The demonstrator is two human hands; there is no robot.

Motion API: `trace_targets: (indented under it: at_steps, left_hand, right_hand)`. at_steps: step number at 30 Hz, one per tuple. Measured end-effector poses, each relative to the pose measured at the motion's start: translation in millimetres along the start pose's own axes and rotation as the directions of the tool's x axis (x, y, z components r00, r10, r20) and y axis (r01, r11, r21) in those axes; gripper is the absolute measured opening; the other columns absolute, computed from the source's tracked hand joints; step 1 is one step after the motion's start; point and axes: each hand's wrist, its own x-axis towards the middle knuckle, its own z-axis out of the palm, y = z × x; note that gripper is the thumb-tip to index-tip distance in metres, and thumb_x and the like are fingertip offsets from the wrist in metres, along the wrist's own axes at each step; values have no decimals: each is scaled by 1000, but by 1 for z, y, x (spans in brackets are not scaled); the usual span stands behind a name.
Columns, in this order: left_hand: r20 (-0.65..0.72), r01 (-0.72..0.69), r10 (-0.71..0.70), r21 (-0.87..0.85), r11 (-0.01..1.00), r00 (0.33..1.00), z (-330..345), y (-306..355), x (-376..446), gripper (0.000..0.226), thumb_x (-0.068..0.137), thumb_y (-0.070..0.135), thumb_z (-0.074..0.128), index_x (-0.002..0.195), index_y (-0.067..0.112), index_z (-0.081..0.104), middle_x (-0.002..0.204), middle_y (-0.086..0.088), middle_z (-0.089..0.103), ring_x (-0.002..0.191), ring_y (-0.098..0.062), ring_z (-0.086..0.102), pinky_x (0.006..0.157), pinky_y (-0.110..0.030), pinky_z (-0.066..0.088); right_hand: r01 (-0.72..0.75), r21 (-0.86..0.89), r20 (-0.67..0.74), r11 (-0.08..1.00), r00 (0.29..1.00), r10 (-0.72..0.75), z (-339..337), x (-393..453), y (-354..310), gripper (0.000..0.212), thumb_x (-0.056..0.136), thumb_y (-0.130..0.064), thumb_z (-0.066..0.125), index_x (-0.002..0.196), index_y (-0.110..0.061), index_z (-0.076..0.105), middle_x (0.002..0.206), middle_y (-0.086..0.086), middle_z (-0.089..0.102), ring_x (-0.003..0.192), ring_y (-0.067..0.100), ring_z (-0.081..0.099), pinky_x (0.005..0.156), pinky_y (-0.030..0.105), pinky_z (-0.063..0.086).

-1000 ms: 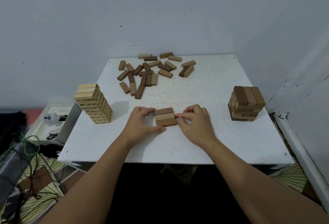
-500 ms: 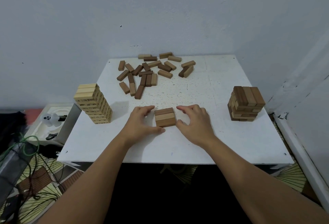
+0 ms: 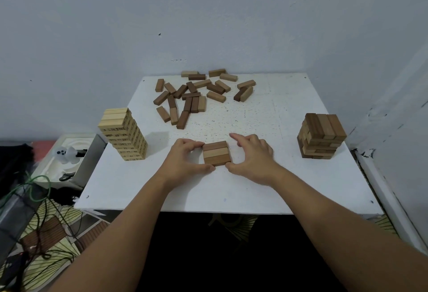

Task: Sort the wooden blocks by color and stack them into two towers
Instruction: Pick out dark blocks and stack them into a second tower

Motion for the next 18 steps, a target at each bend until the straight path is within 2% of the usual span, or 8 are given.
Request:
trace_targets:
  at_steps: [2, 6, 9, 11, 15, 18]
  left_hand:
    - [1, -3, 3, -5, 1000, 1000, 0, 0, 0, 73, 67, 35, 97, 133, 30, 66, 127, 14, 48, 124, 0, 48, 105, -26, 38]
    - [-39, -16, 17, 30, 999, 999, 1, 2, 2, 71, 63, 35, 99, 128, 30, 68, 124, 14, 50, 118, 2, 51, 95, -19, 40]
    - [-30, -32, 33, 55, 998, 999, -2, 4, 2, 72, 61, 38, 100, 125, 31, 68, 122, 13, 51, 116, -1, 52, 95, -23, 42]
    - [-34, -57, 59, 55, 997, 998, -5, 6, -1, 70, 59, 40, 101, 121, 35, 68, 122, 14, 53, 116, -1, 52, 96, -25, 42]
    - [-89, -164, 177, 130, 978, 980, -14, 21, -4, 65, 62, 39, 99, 120, 37, 68, 124, 23, 59, 122, -4, 51, 107, -36, 43]
    - [-107, -197, 214, 155, 968, 971, -21, 48, -3, 66, 64, 41, 97, 123, 38, 67, 119, 27, 59, 124, -7, 50, 107, -39, 42]
  right_hand:
    - [3, -47, 105, 999, 995, 1, -12, 7, -4, 85, 83, -55, 70, 155, -53, 24, 132, -8, 36, 133, 19, 32, 118, 39, 12]
    - [56, -175, 202, 983, 979, -19, -26, 22, -11, 71, 79, -57, 71, 143, -57, 39, 124, -7, 36, 131, 21, 37, 122, 49, 9]
    - [117, -236, 191, 965, 979, -72, -28, 25, -17, 68, 75, -55, 74, 137, -53, 45, 125, -8, 38, 133, 21, 36, 122, 52, 4]
    - [185, -277, 173, 943, 975, -141, -30, 24, -18, 69, 75, -55, 75, 138, -49, 48, 135, -7, 40, 137, 21, 32, 124, 54, -1]
    - [302, -306, 137, 903, 952, -272, -49, 21, -23, 72, 76, -54, 76, 141, -38, 49, 149, -9, 41, 144, 18, 29, 125, 56, -7]
    - [321, -327, 86, 889, 947, -310, -72, 18, -28, 71, 76, -55, 75, 140, -36, 50, 150, -10, 42, 146, 17, 28, 124, 57, -9]
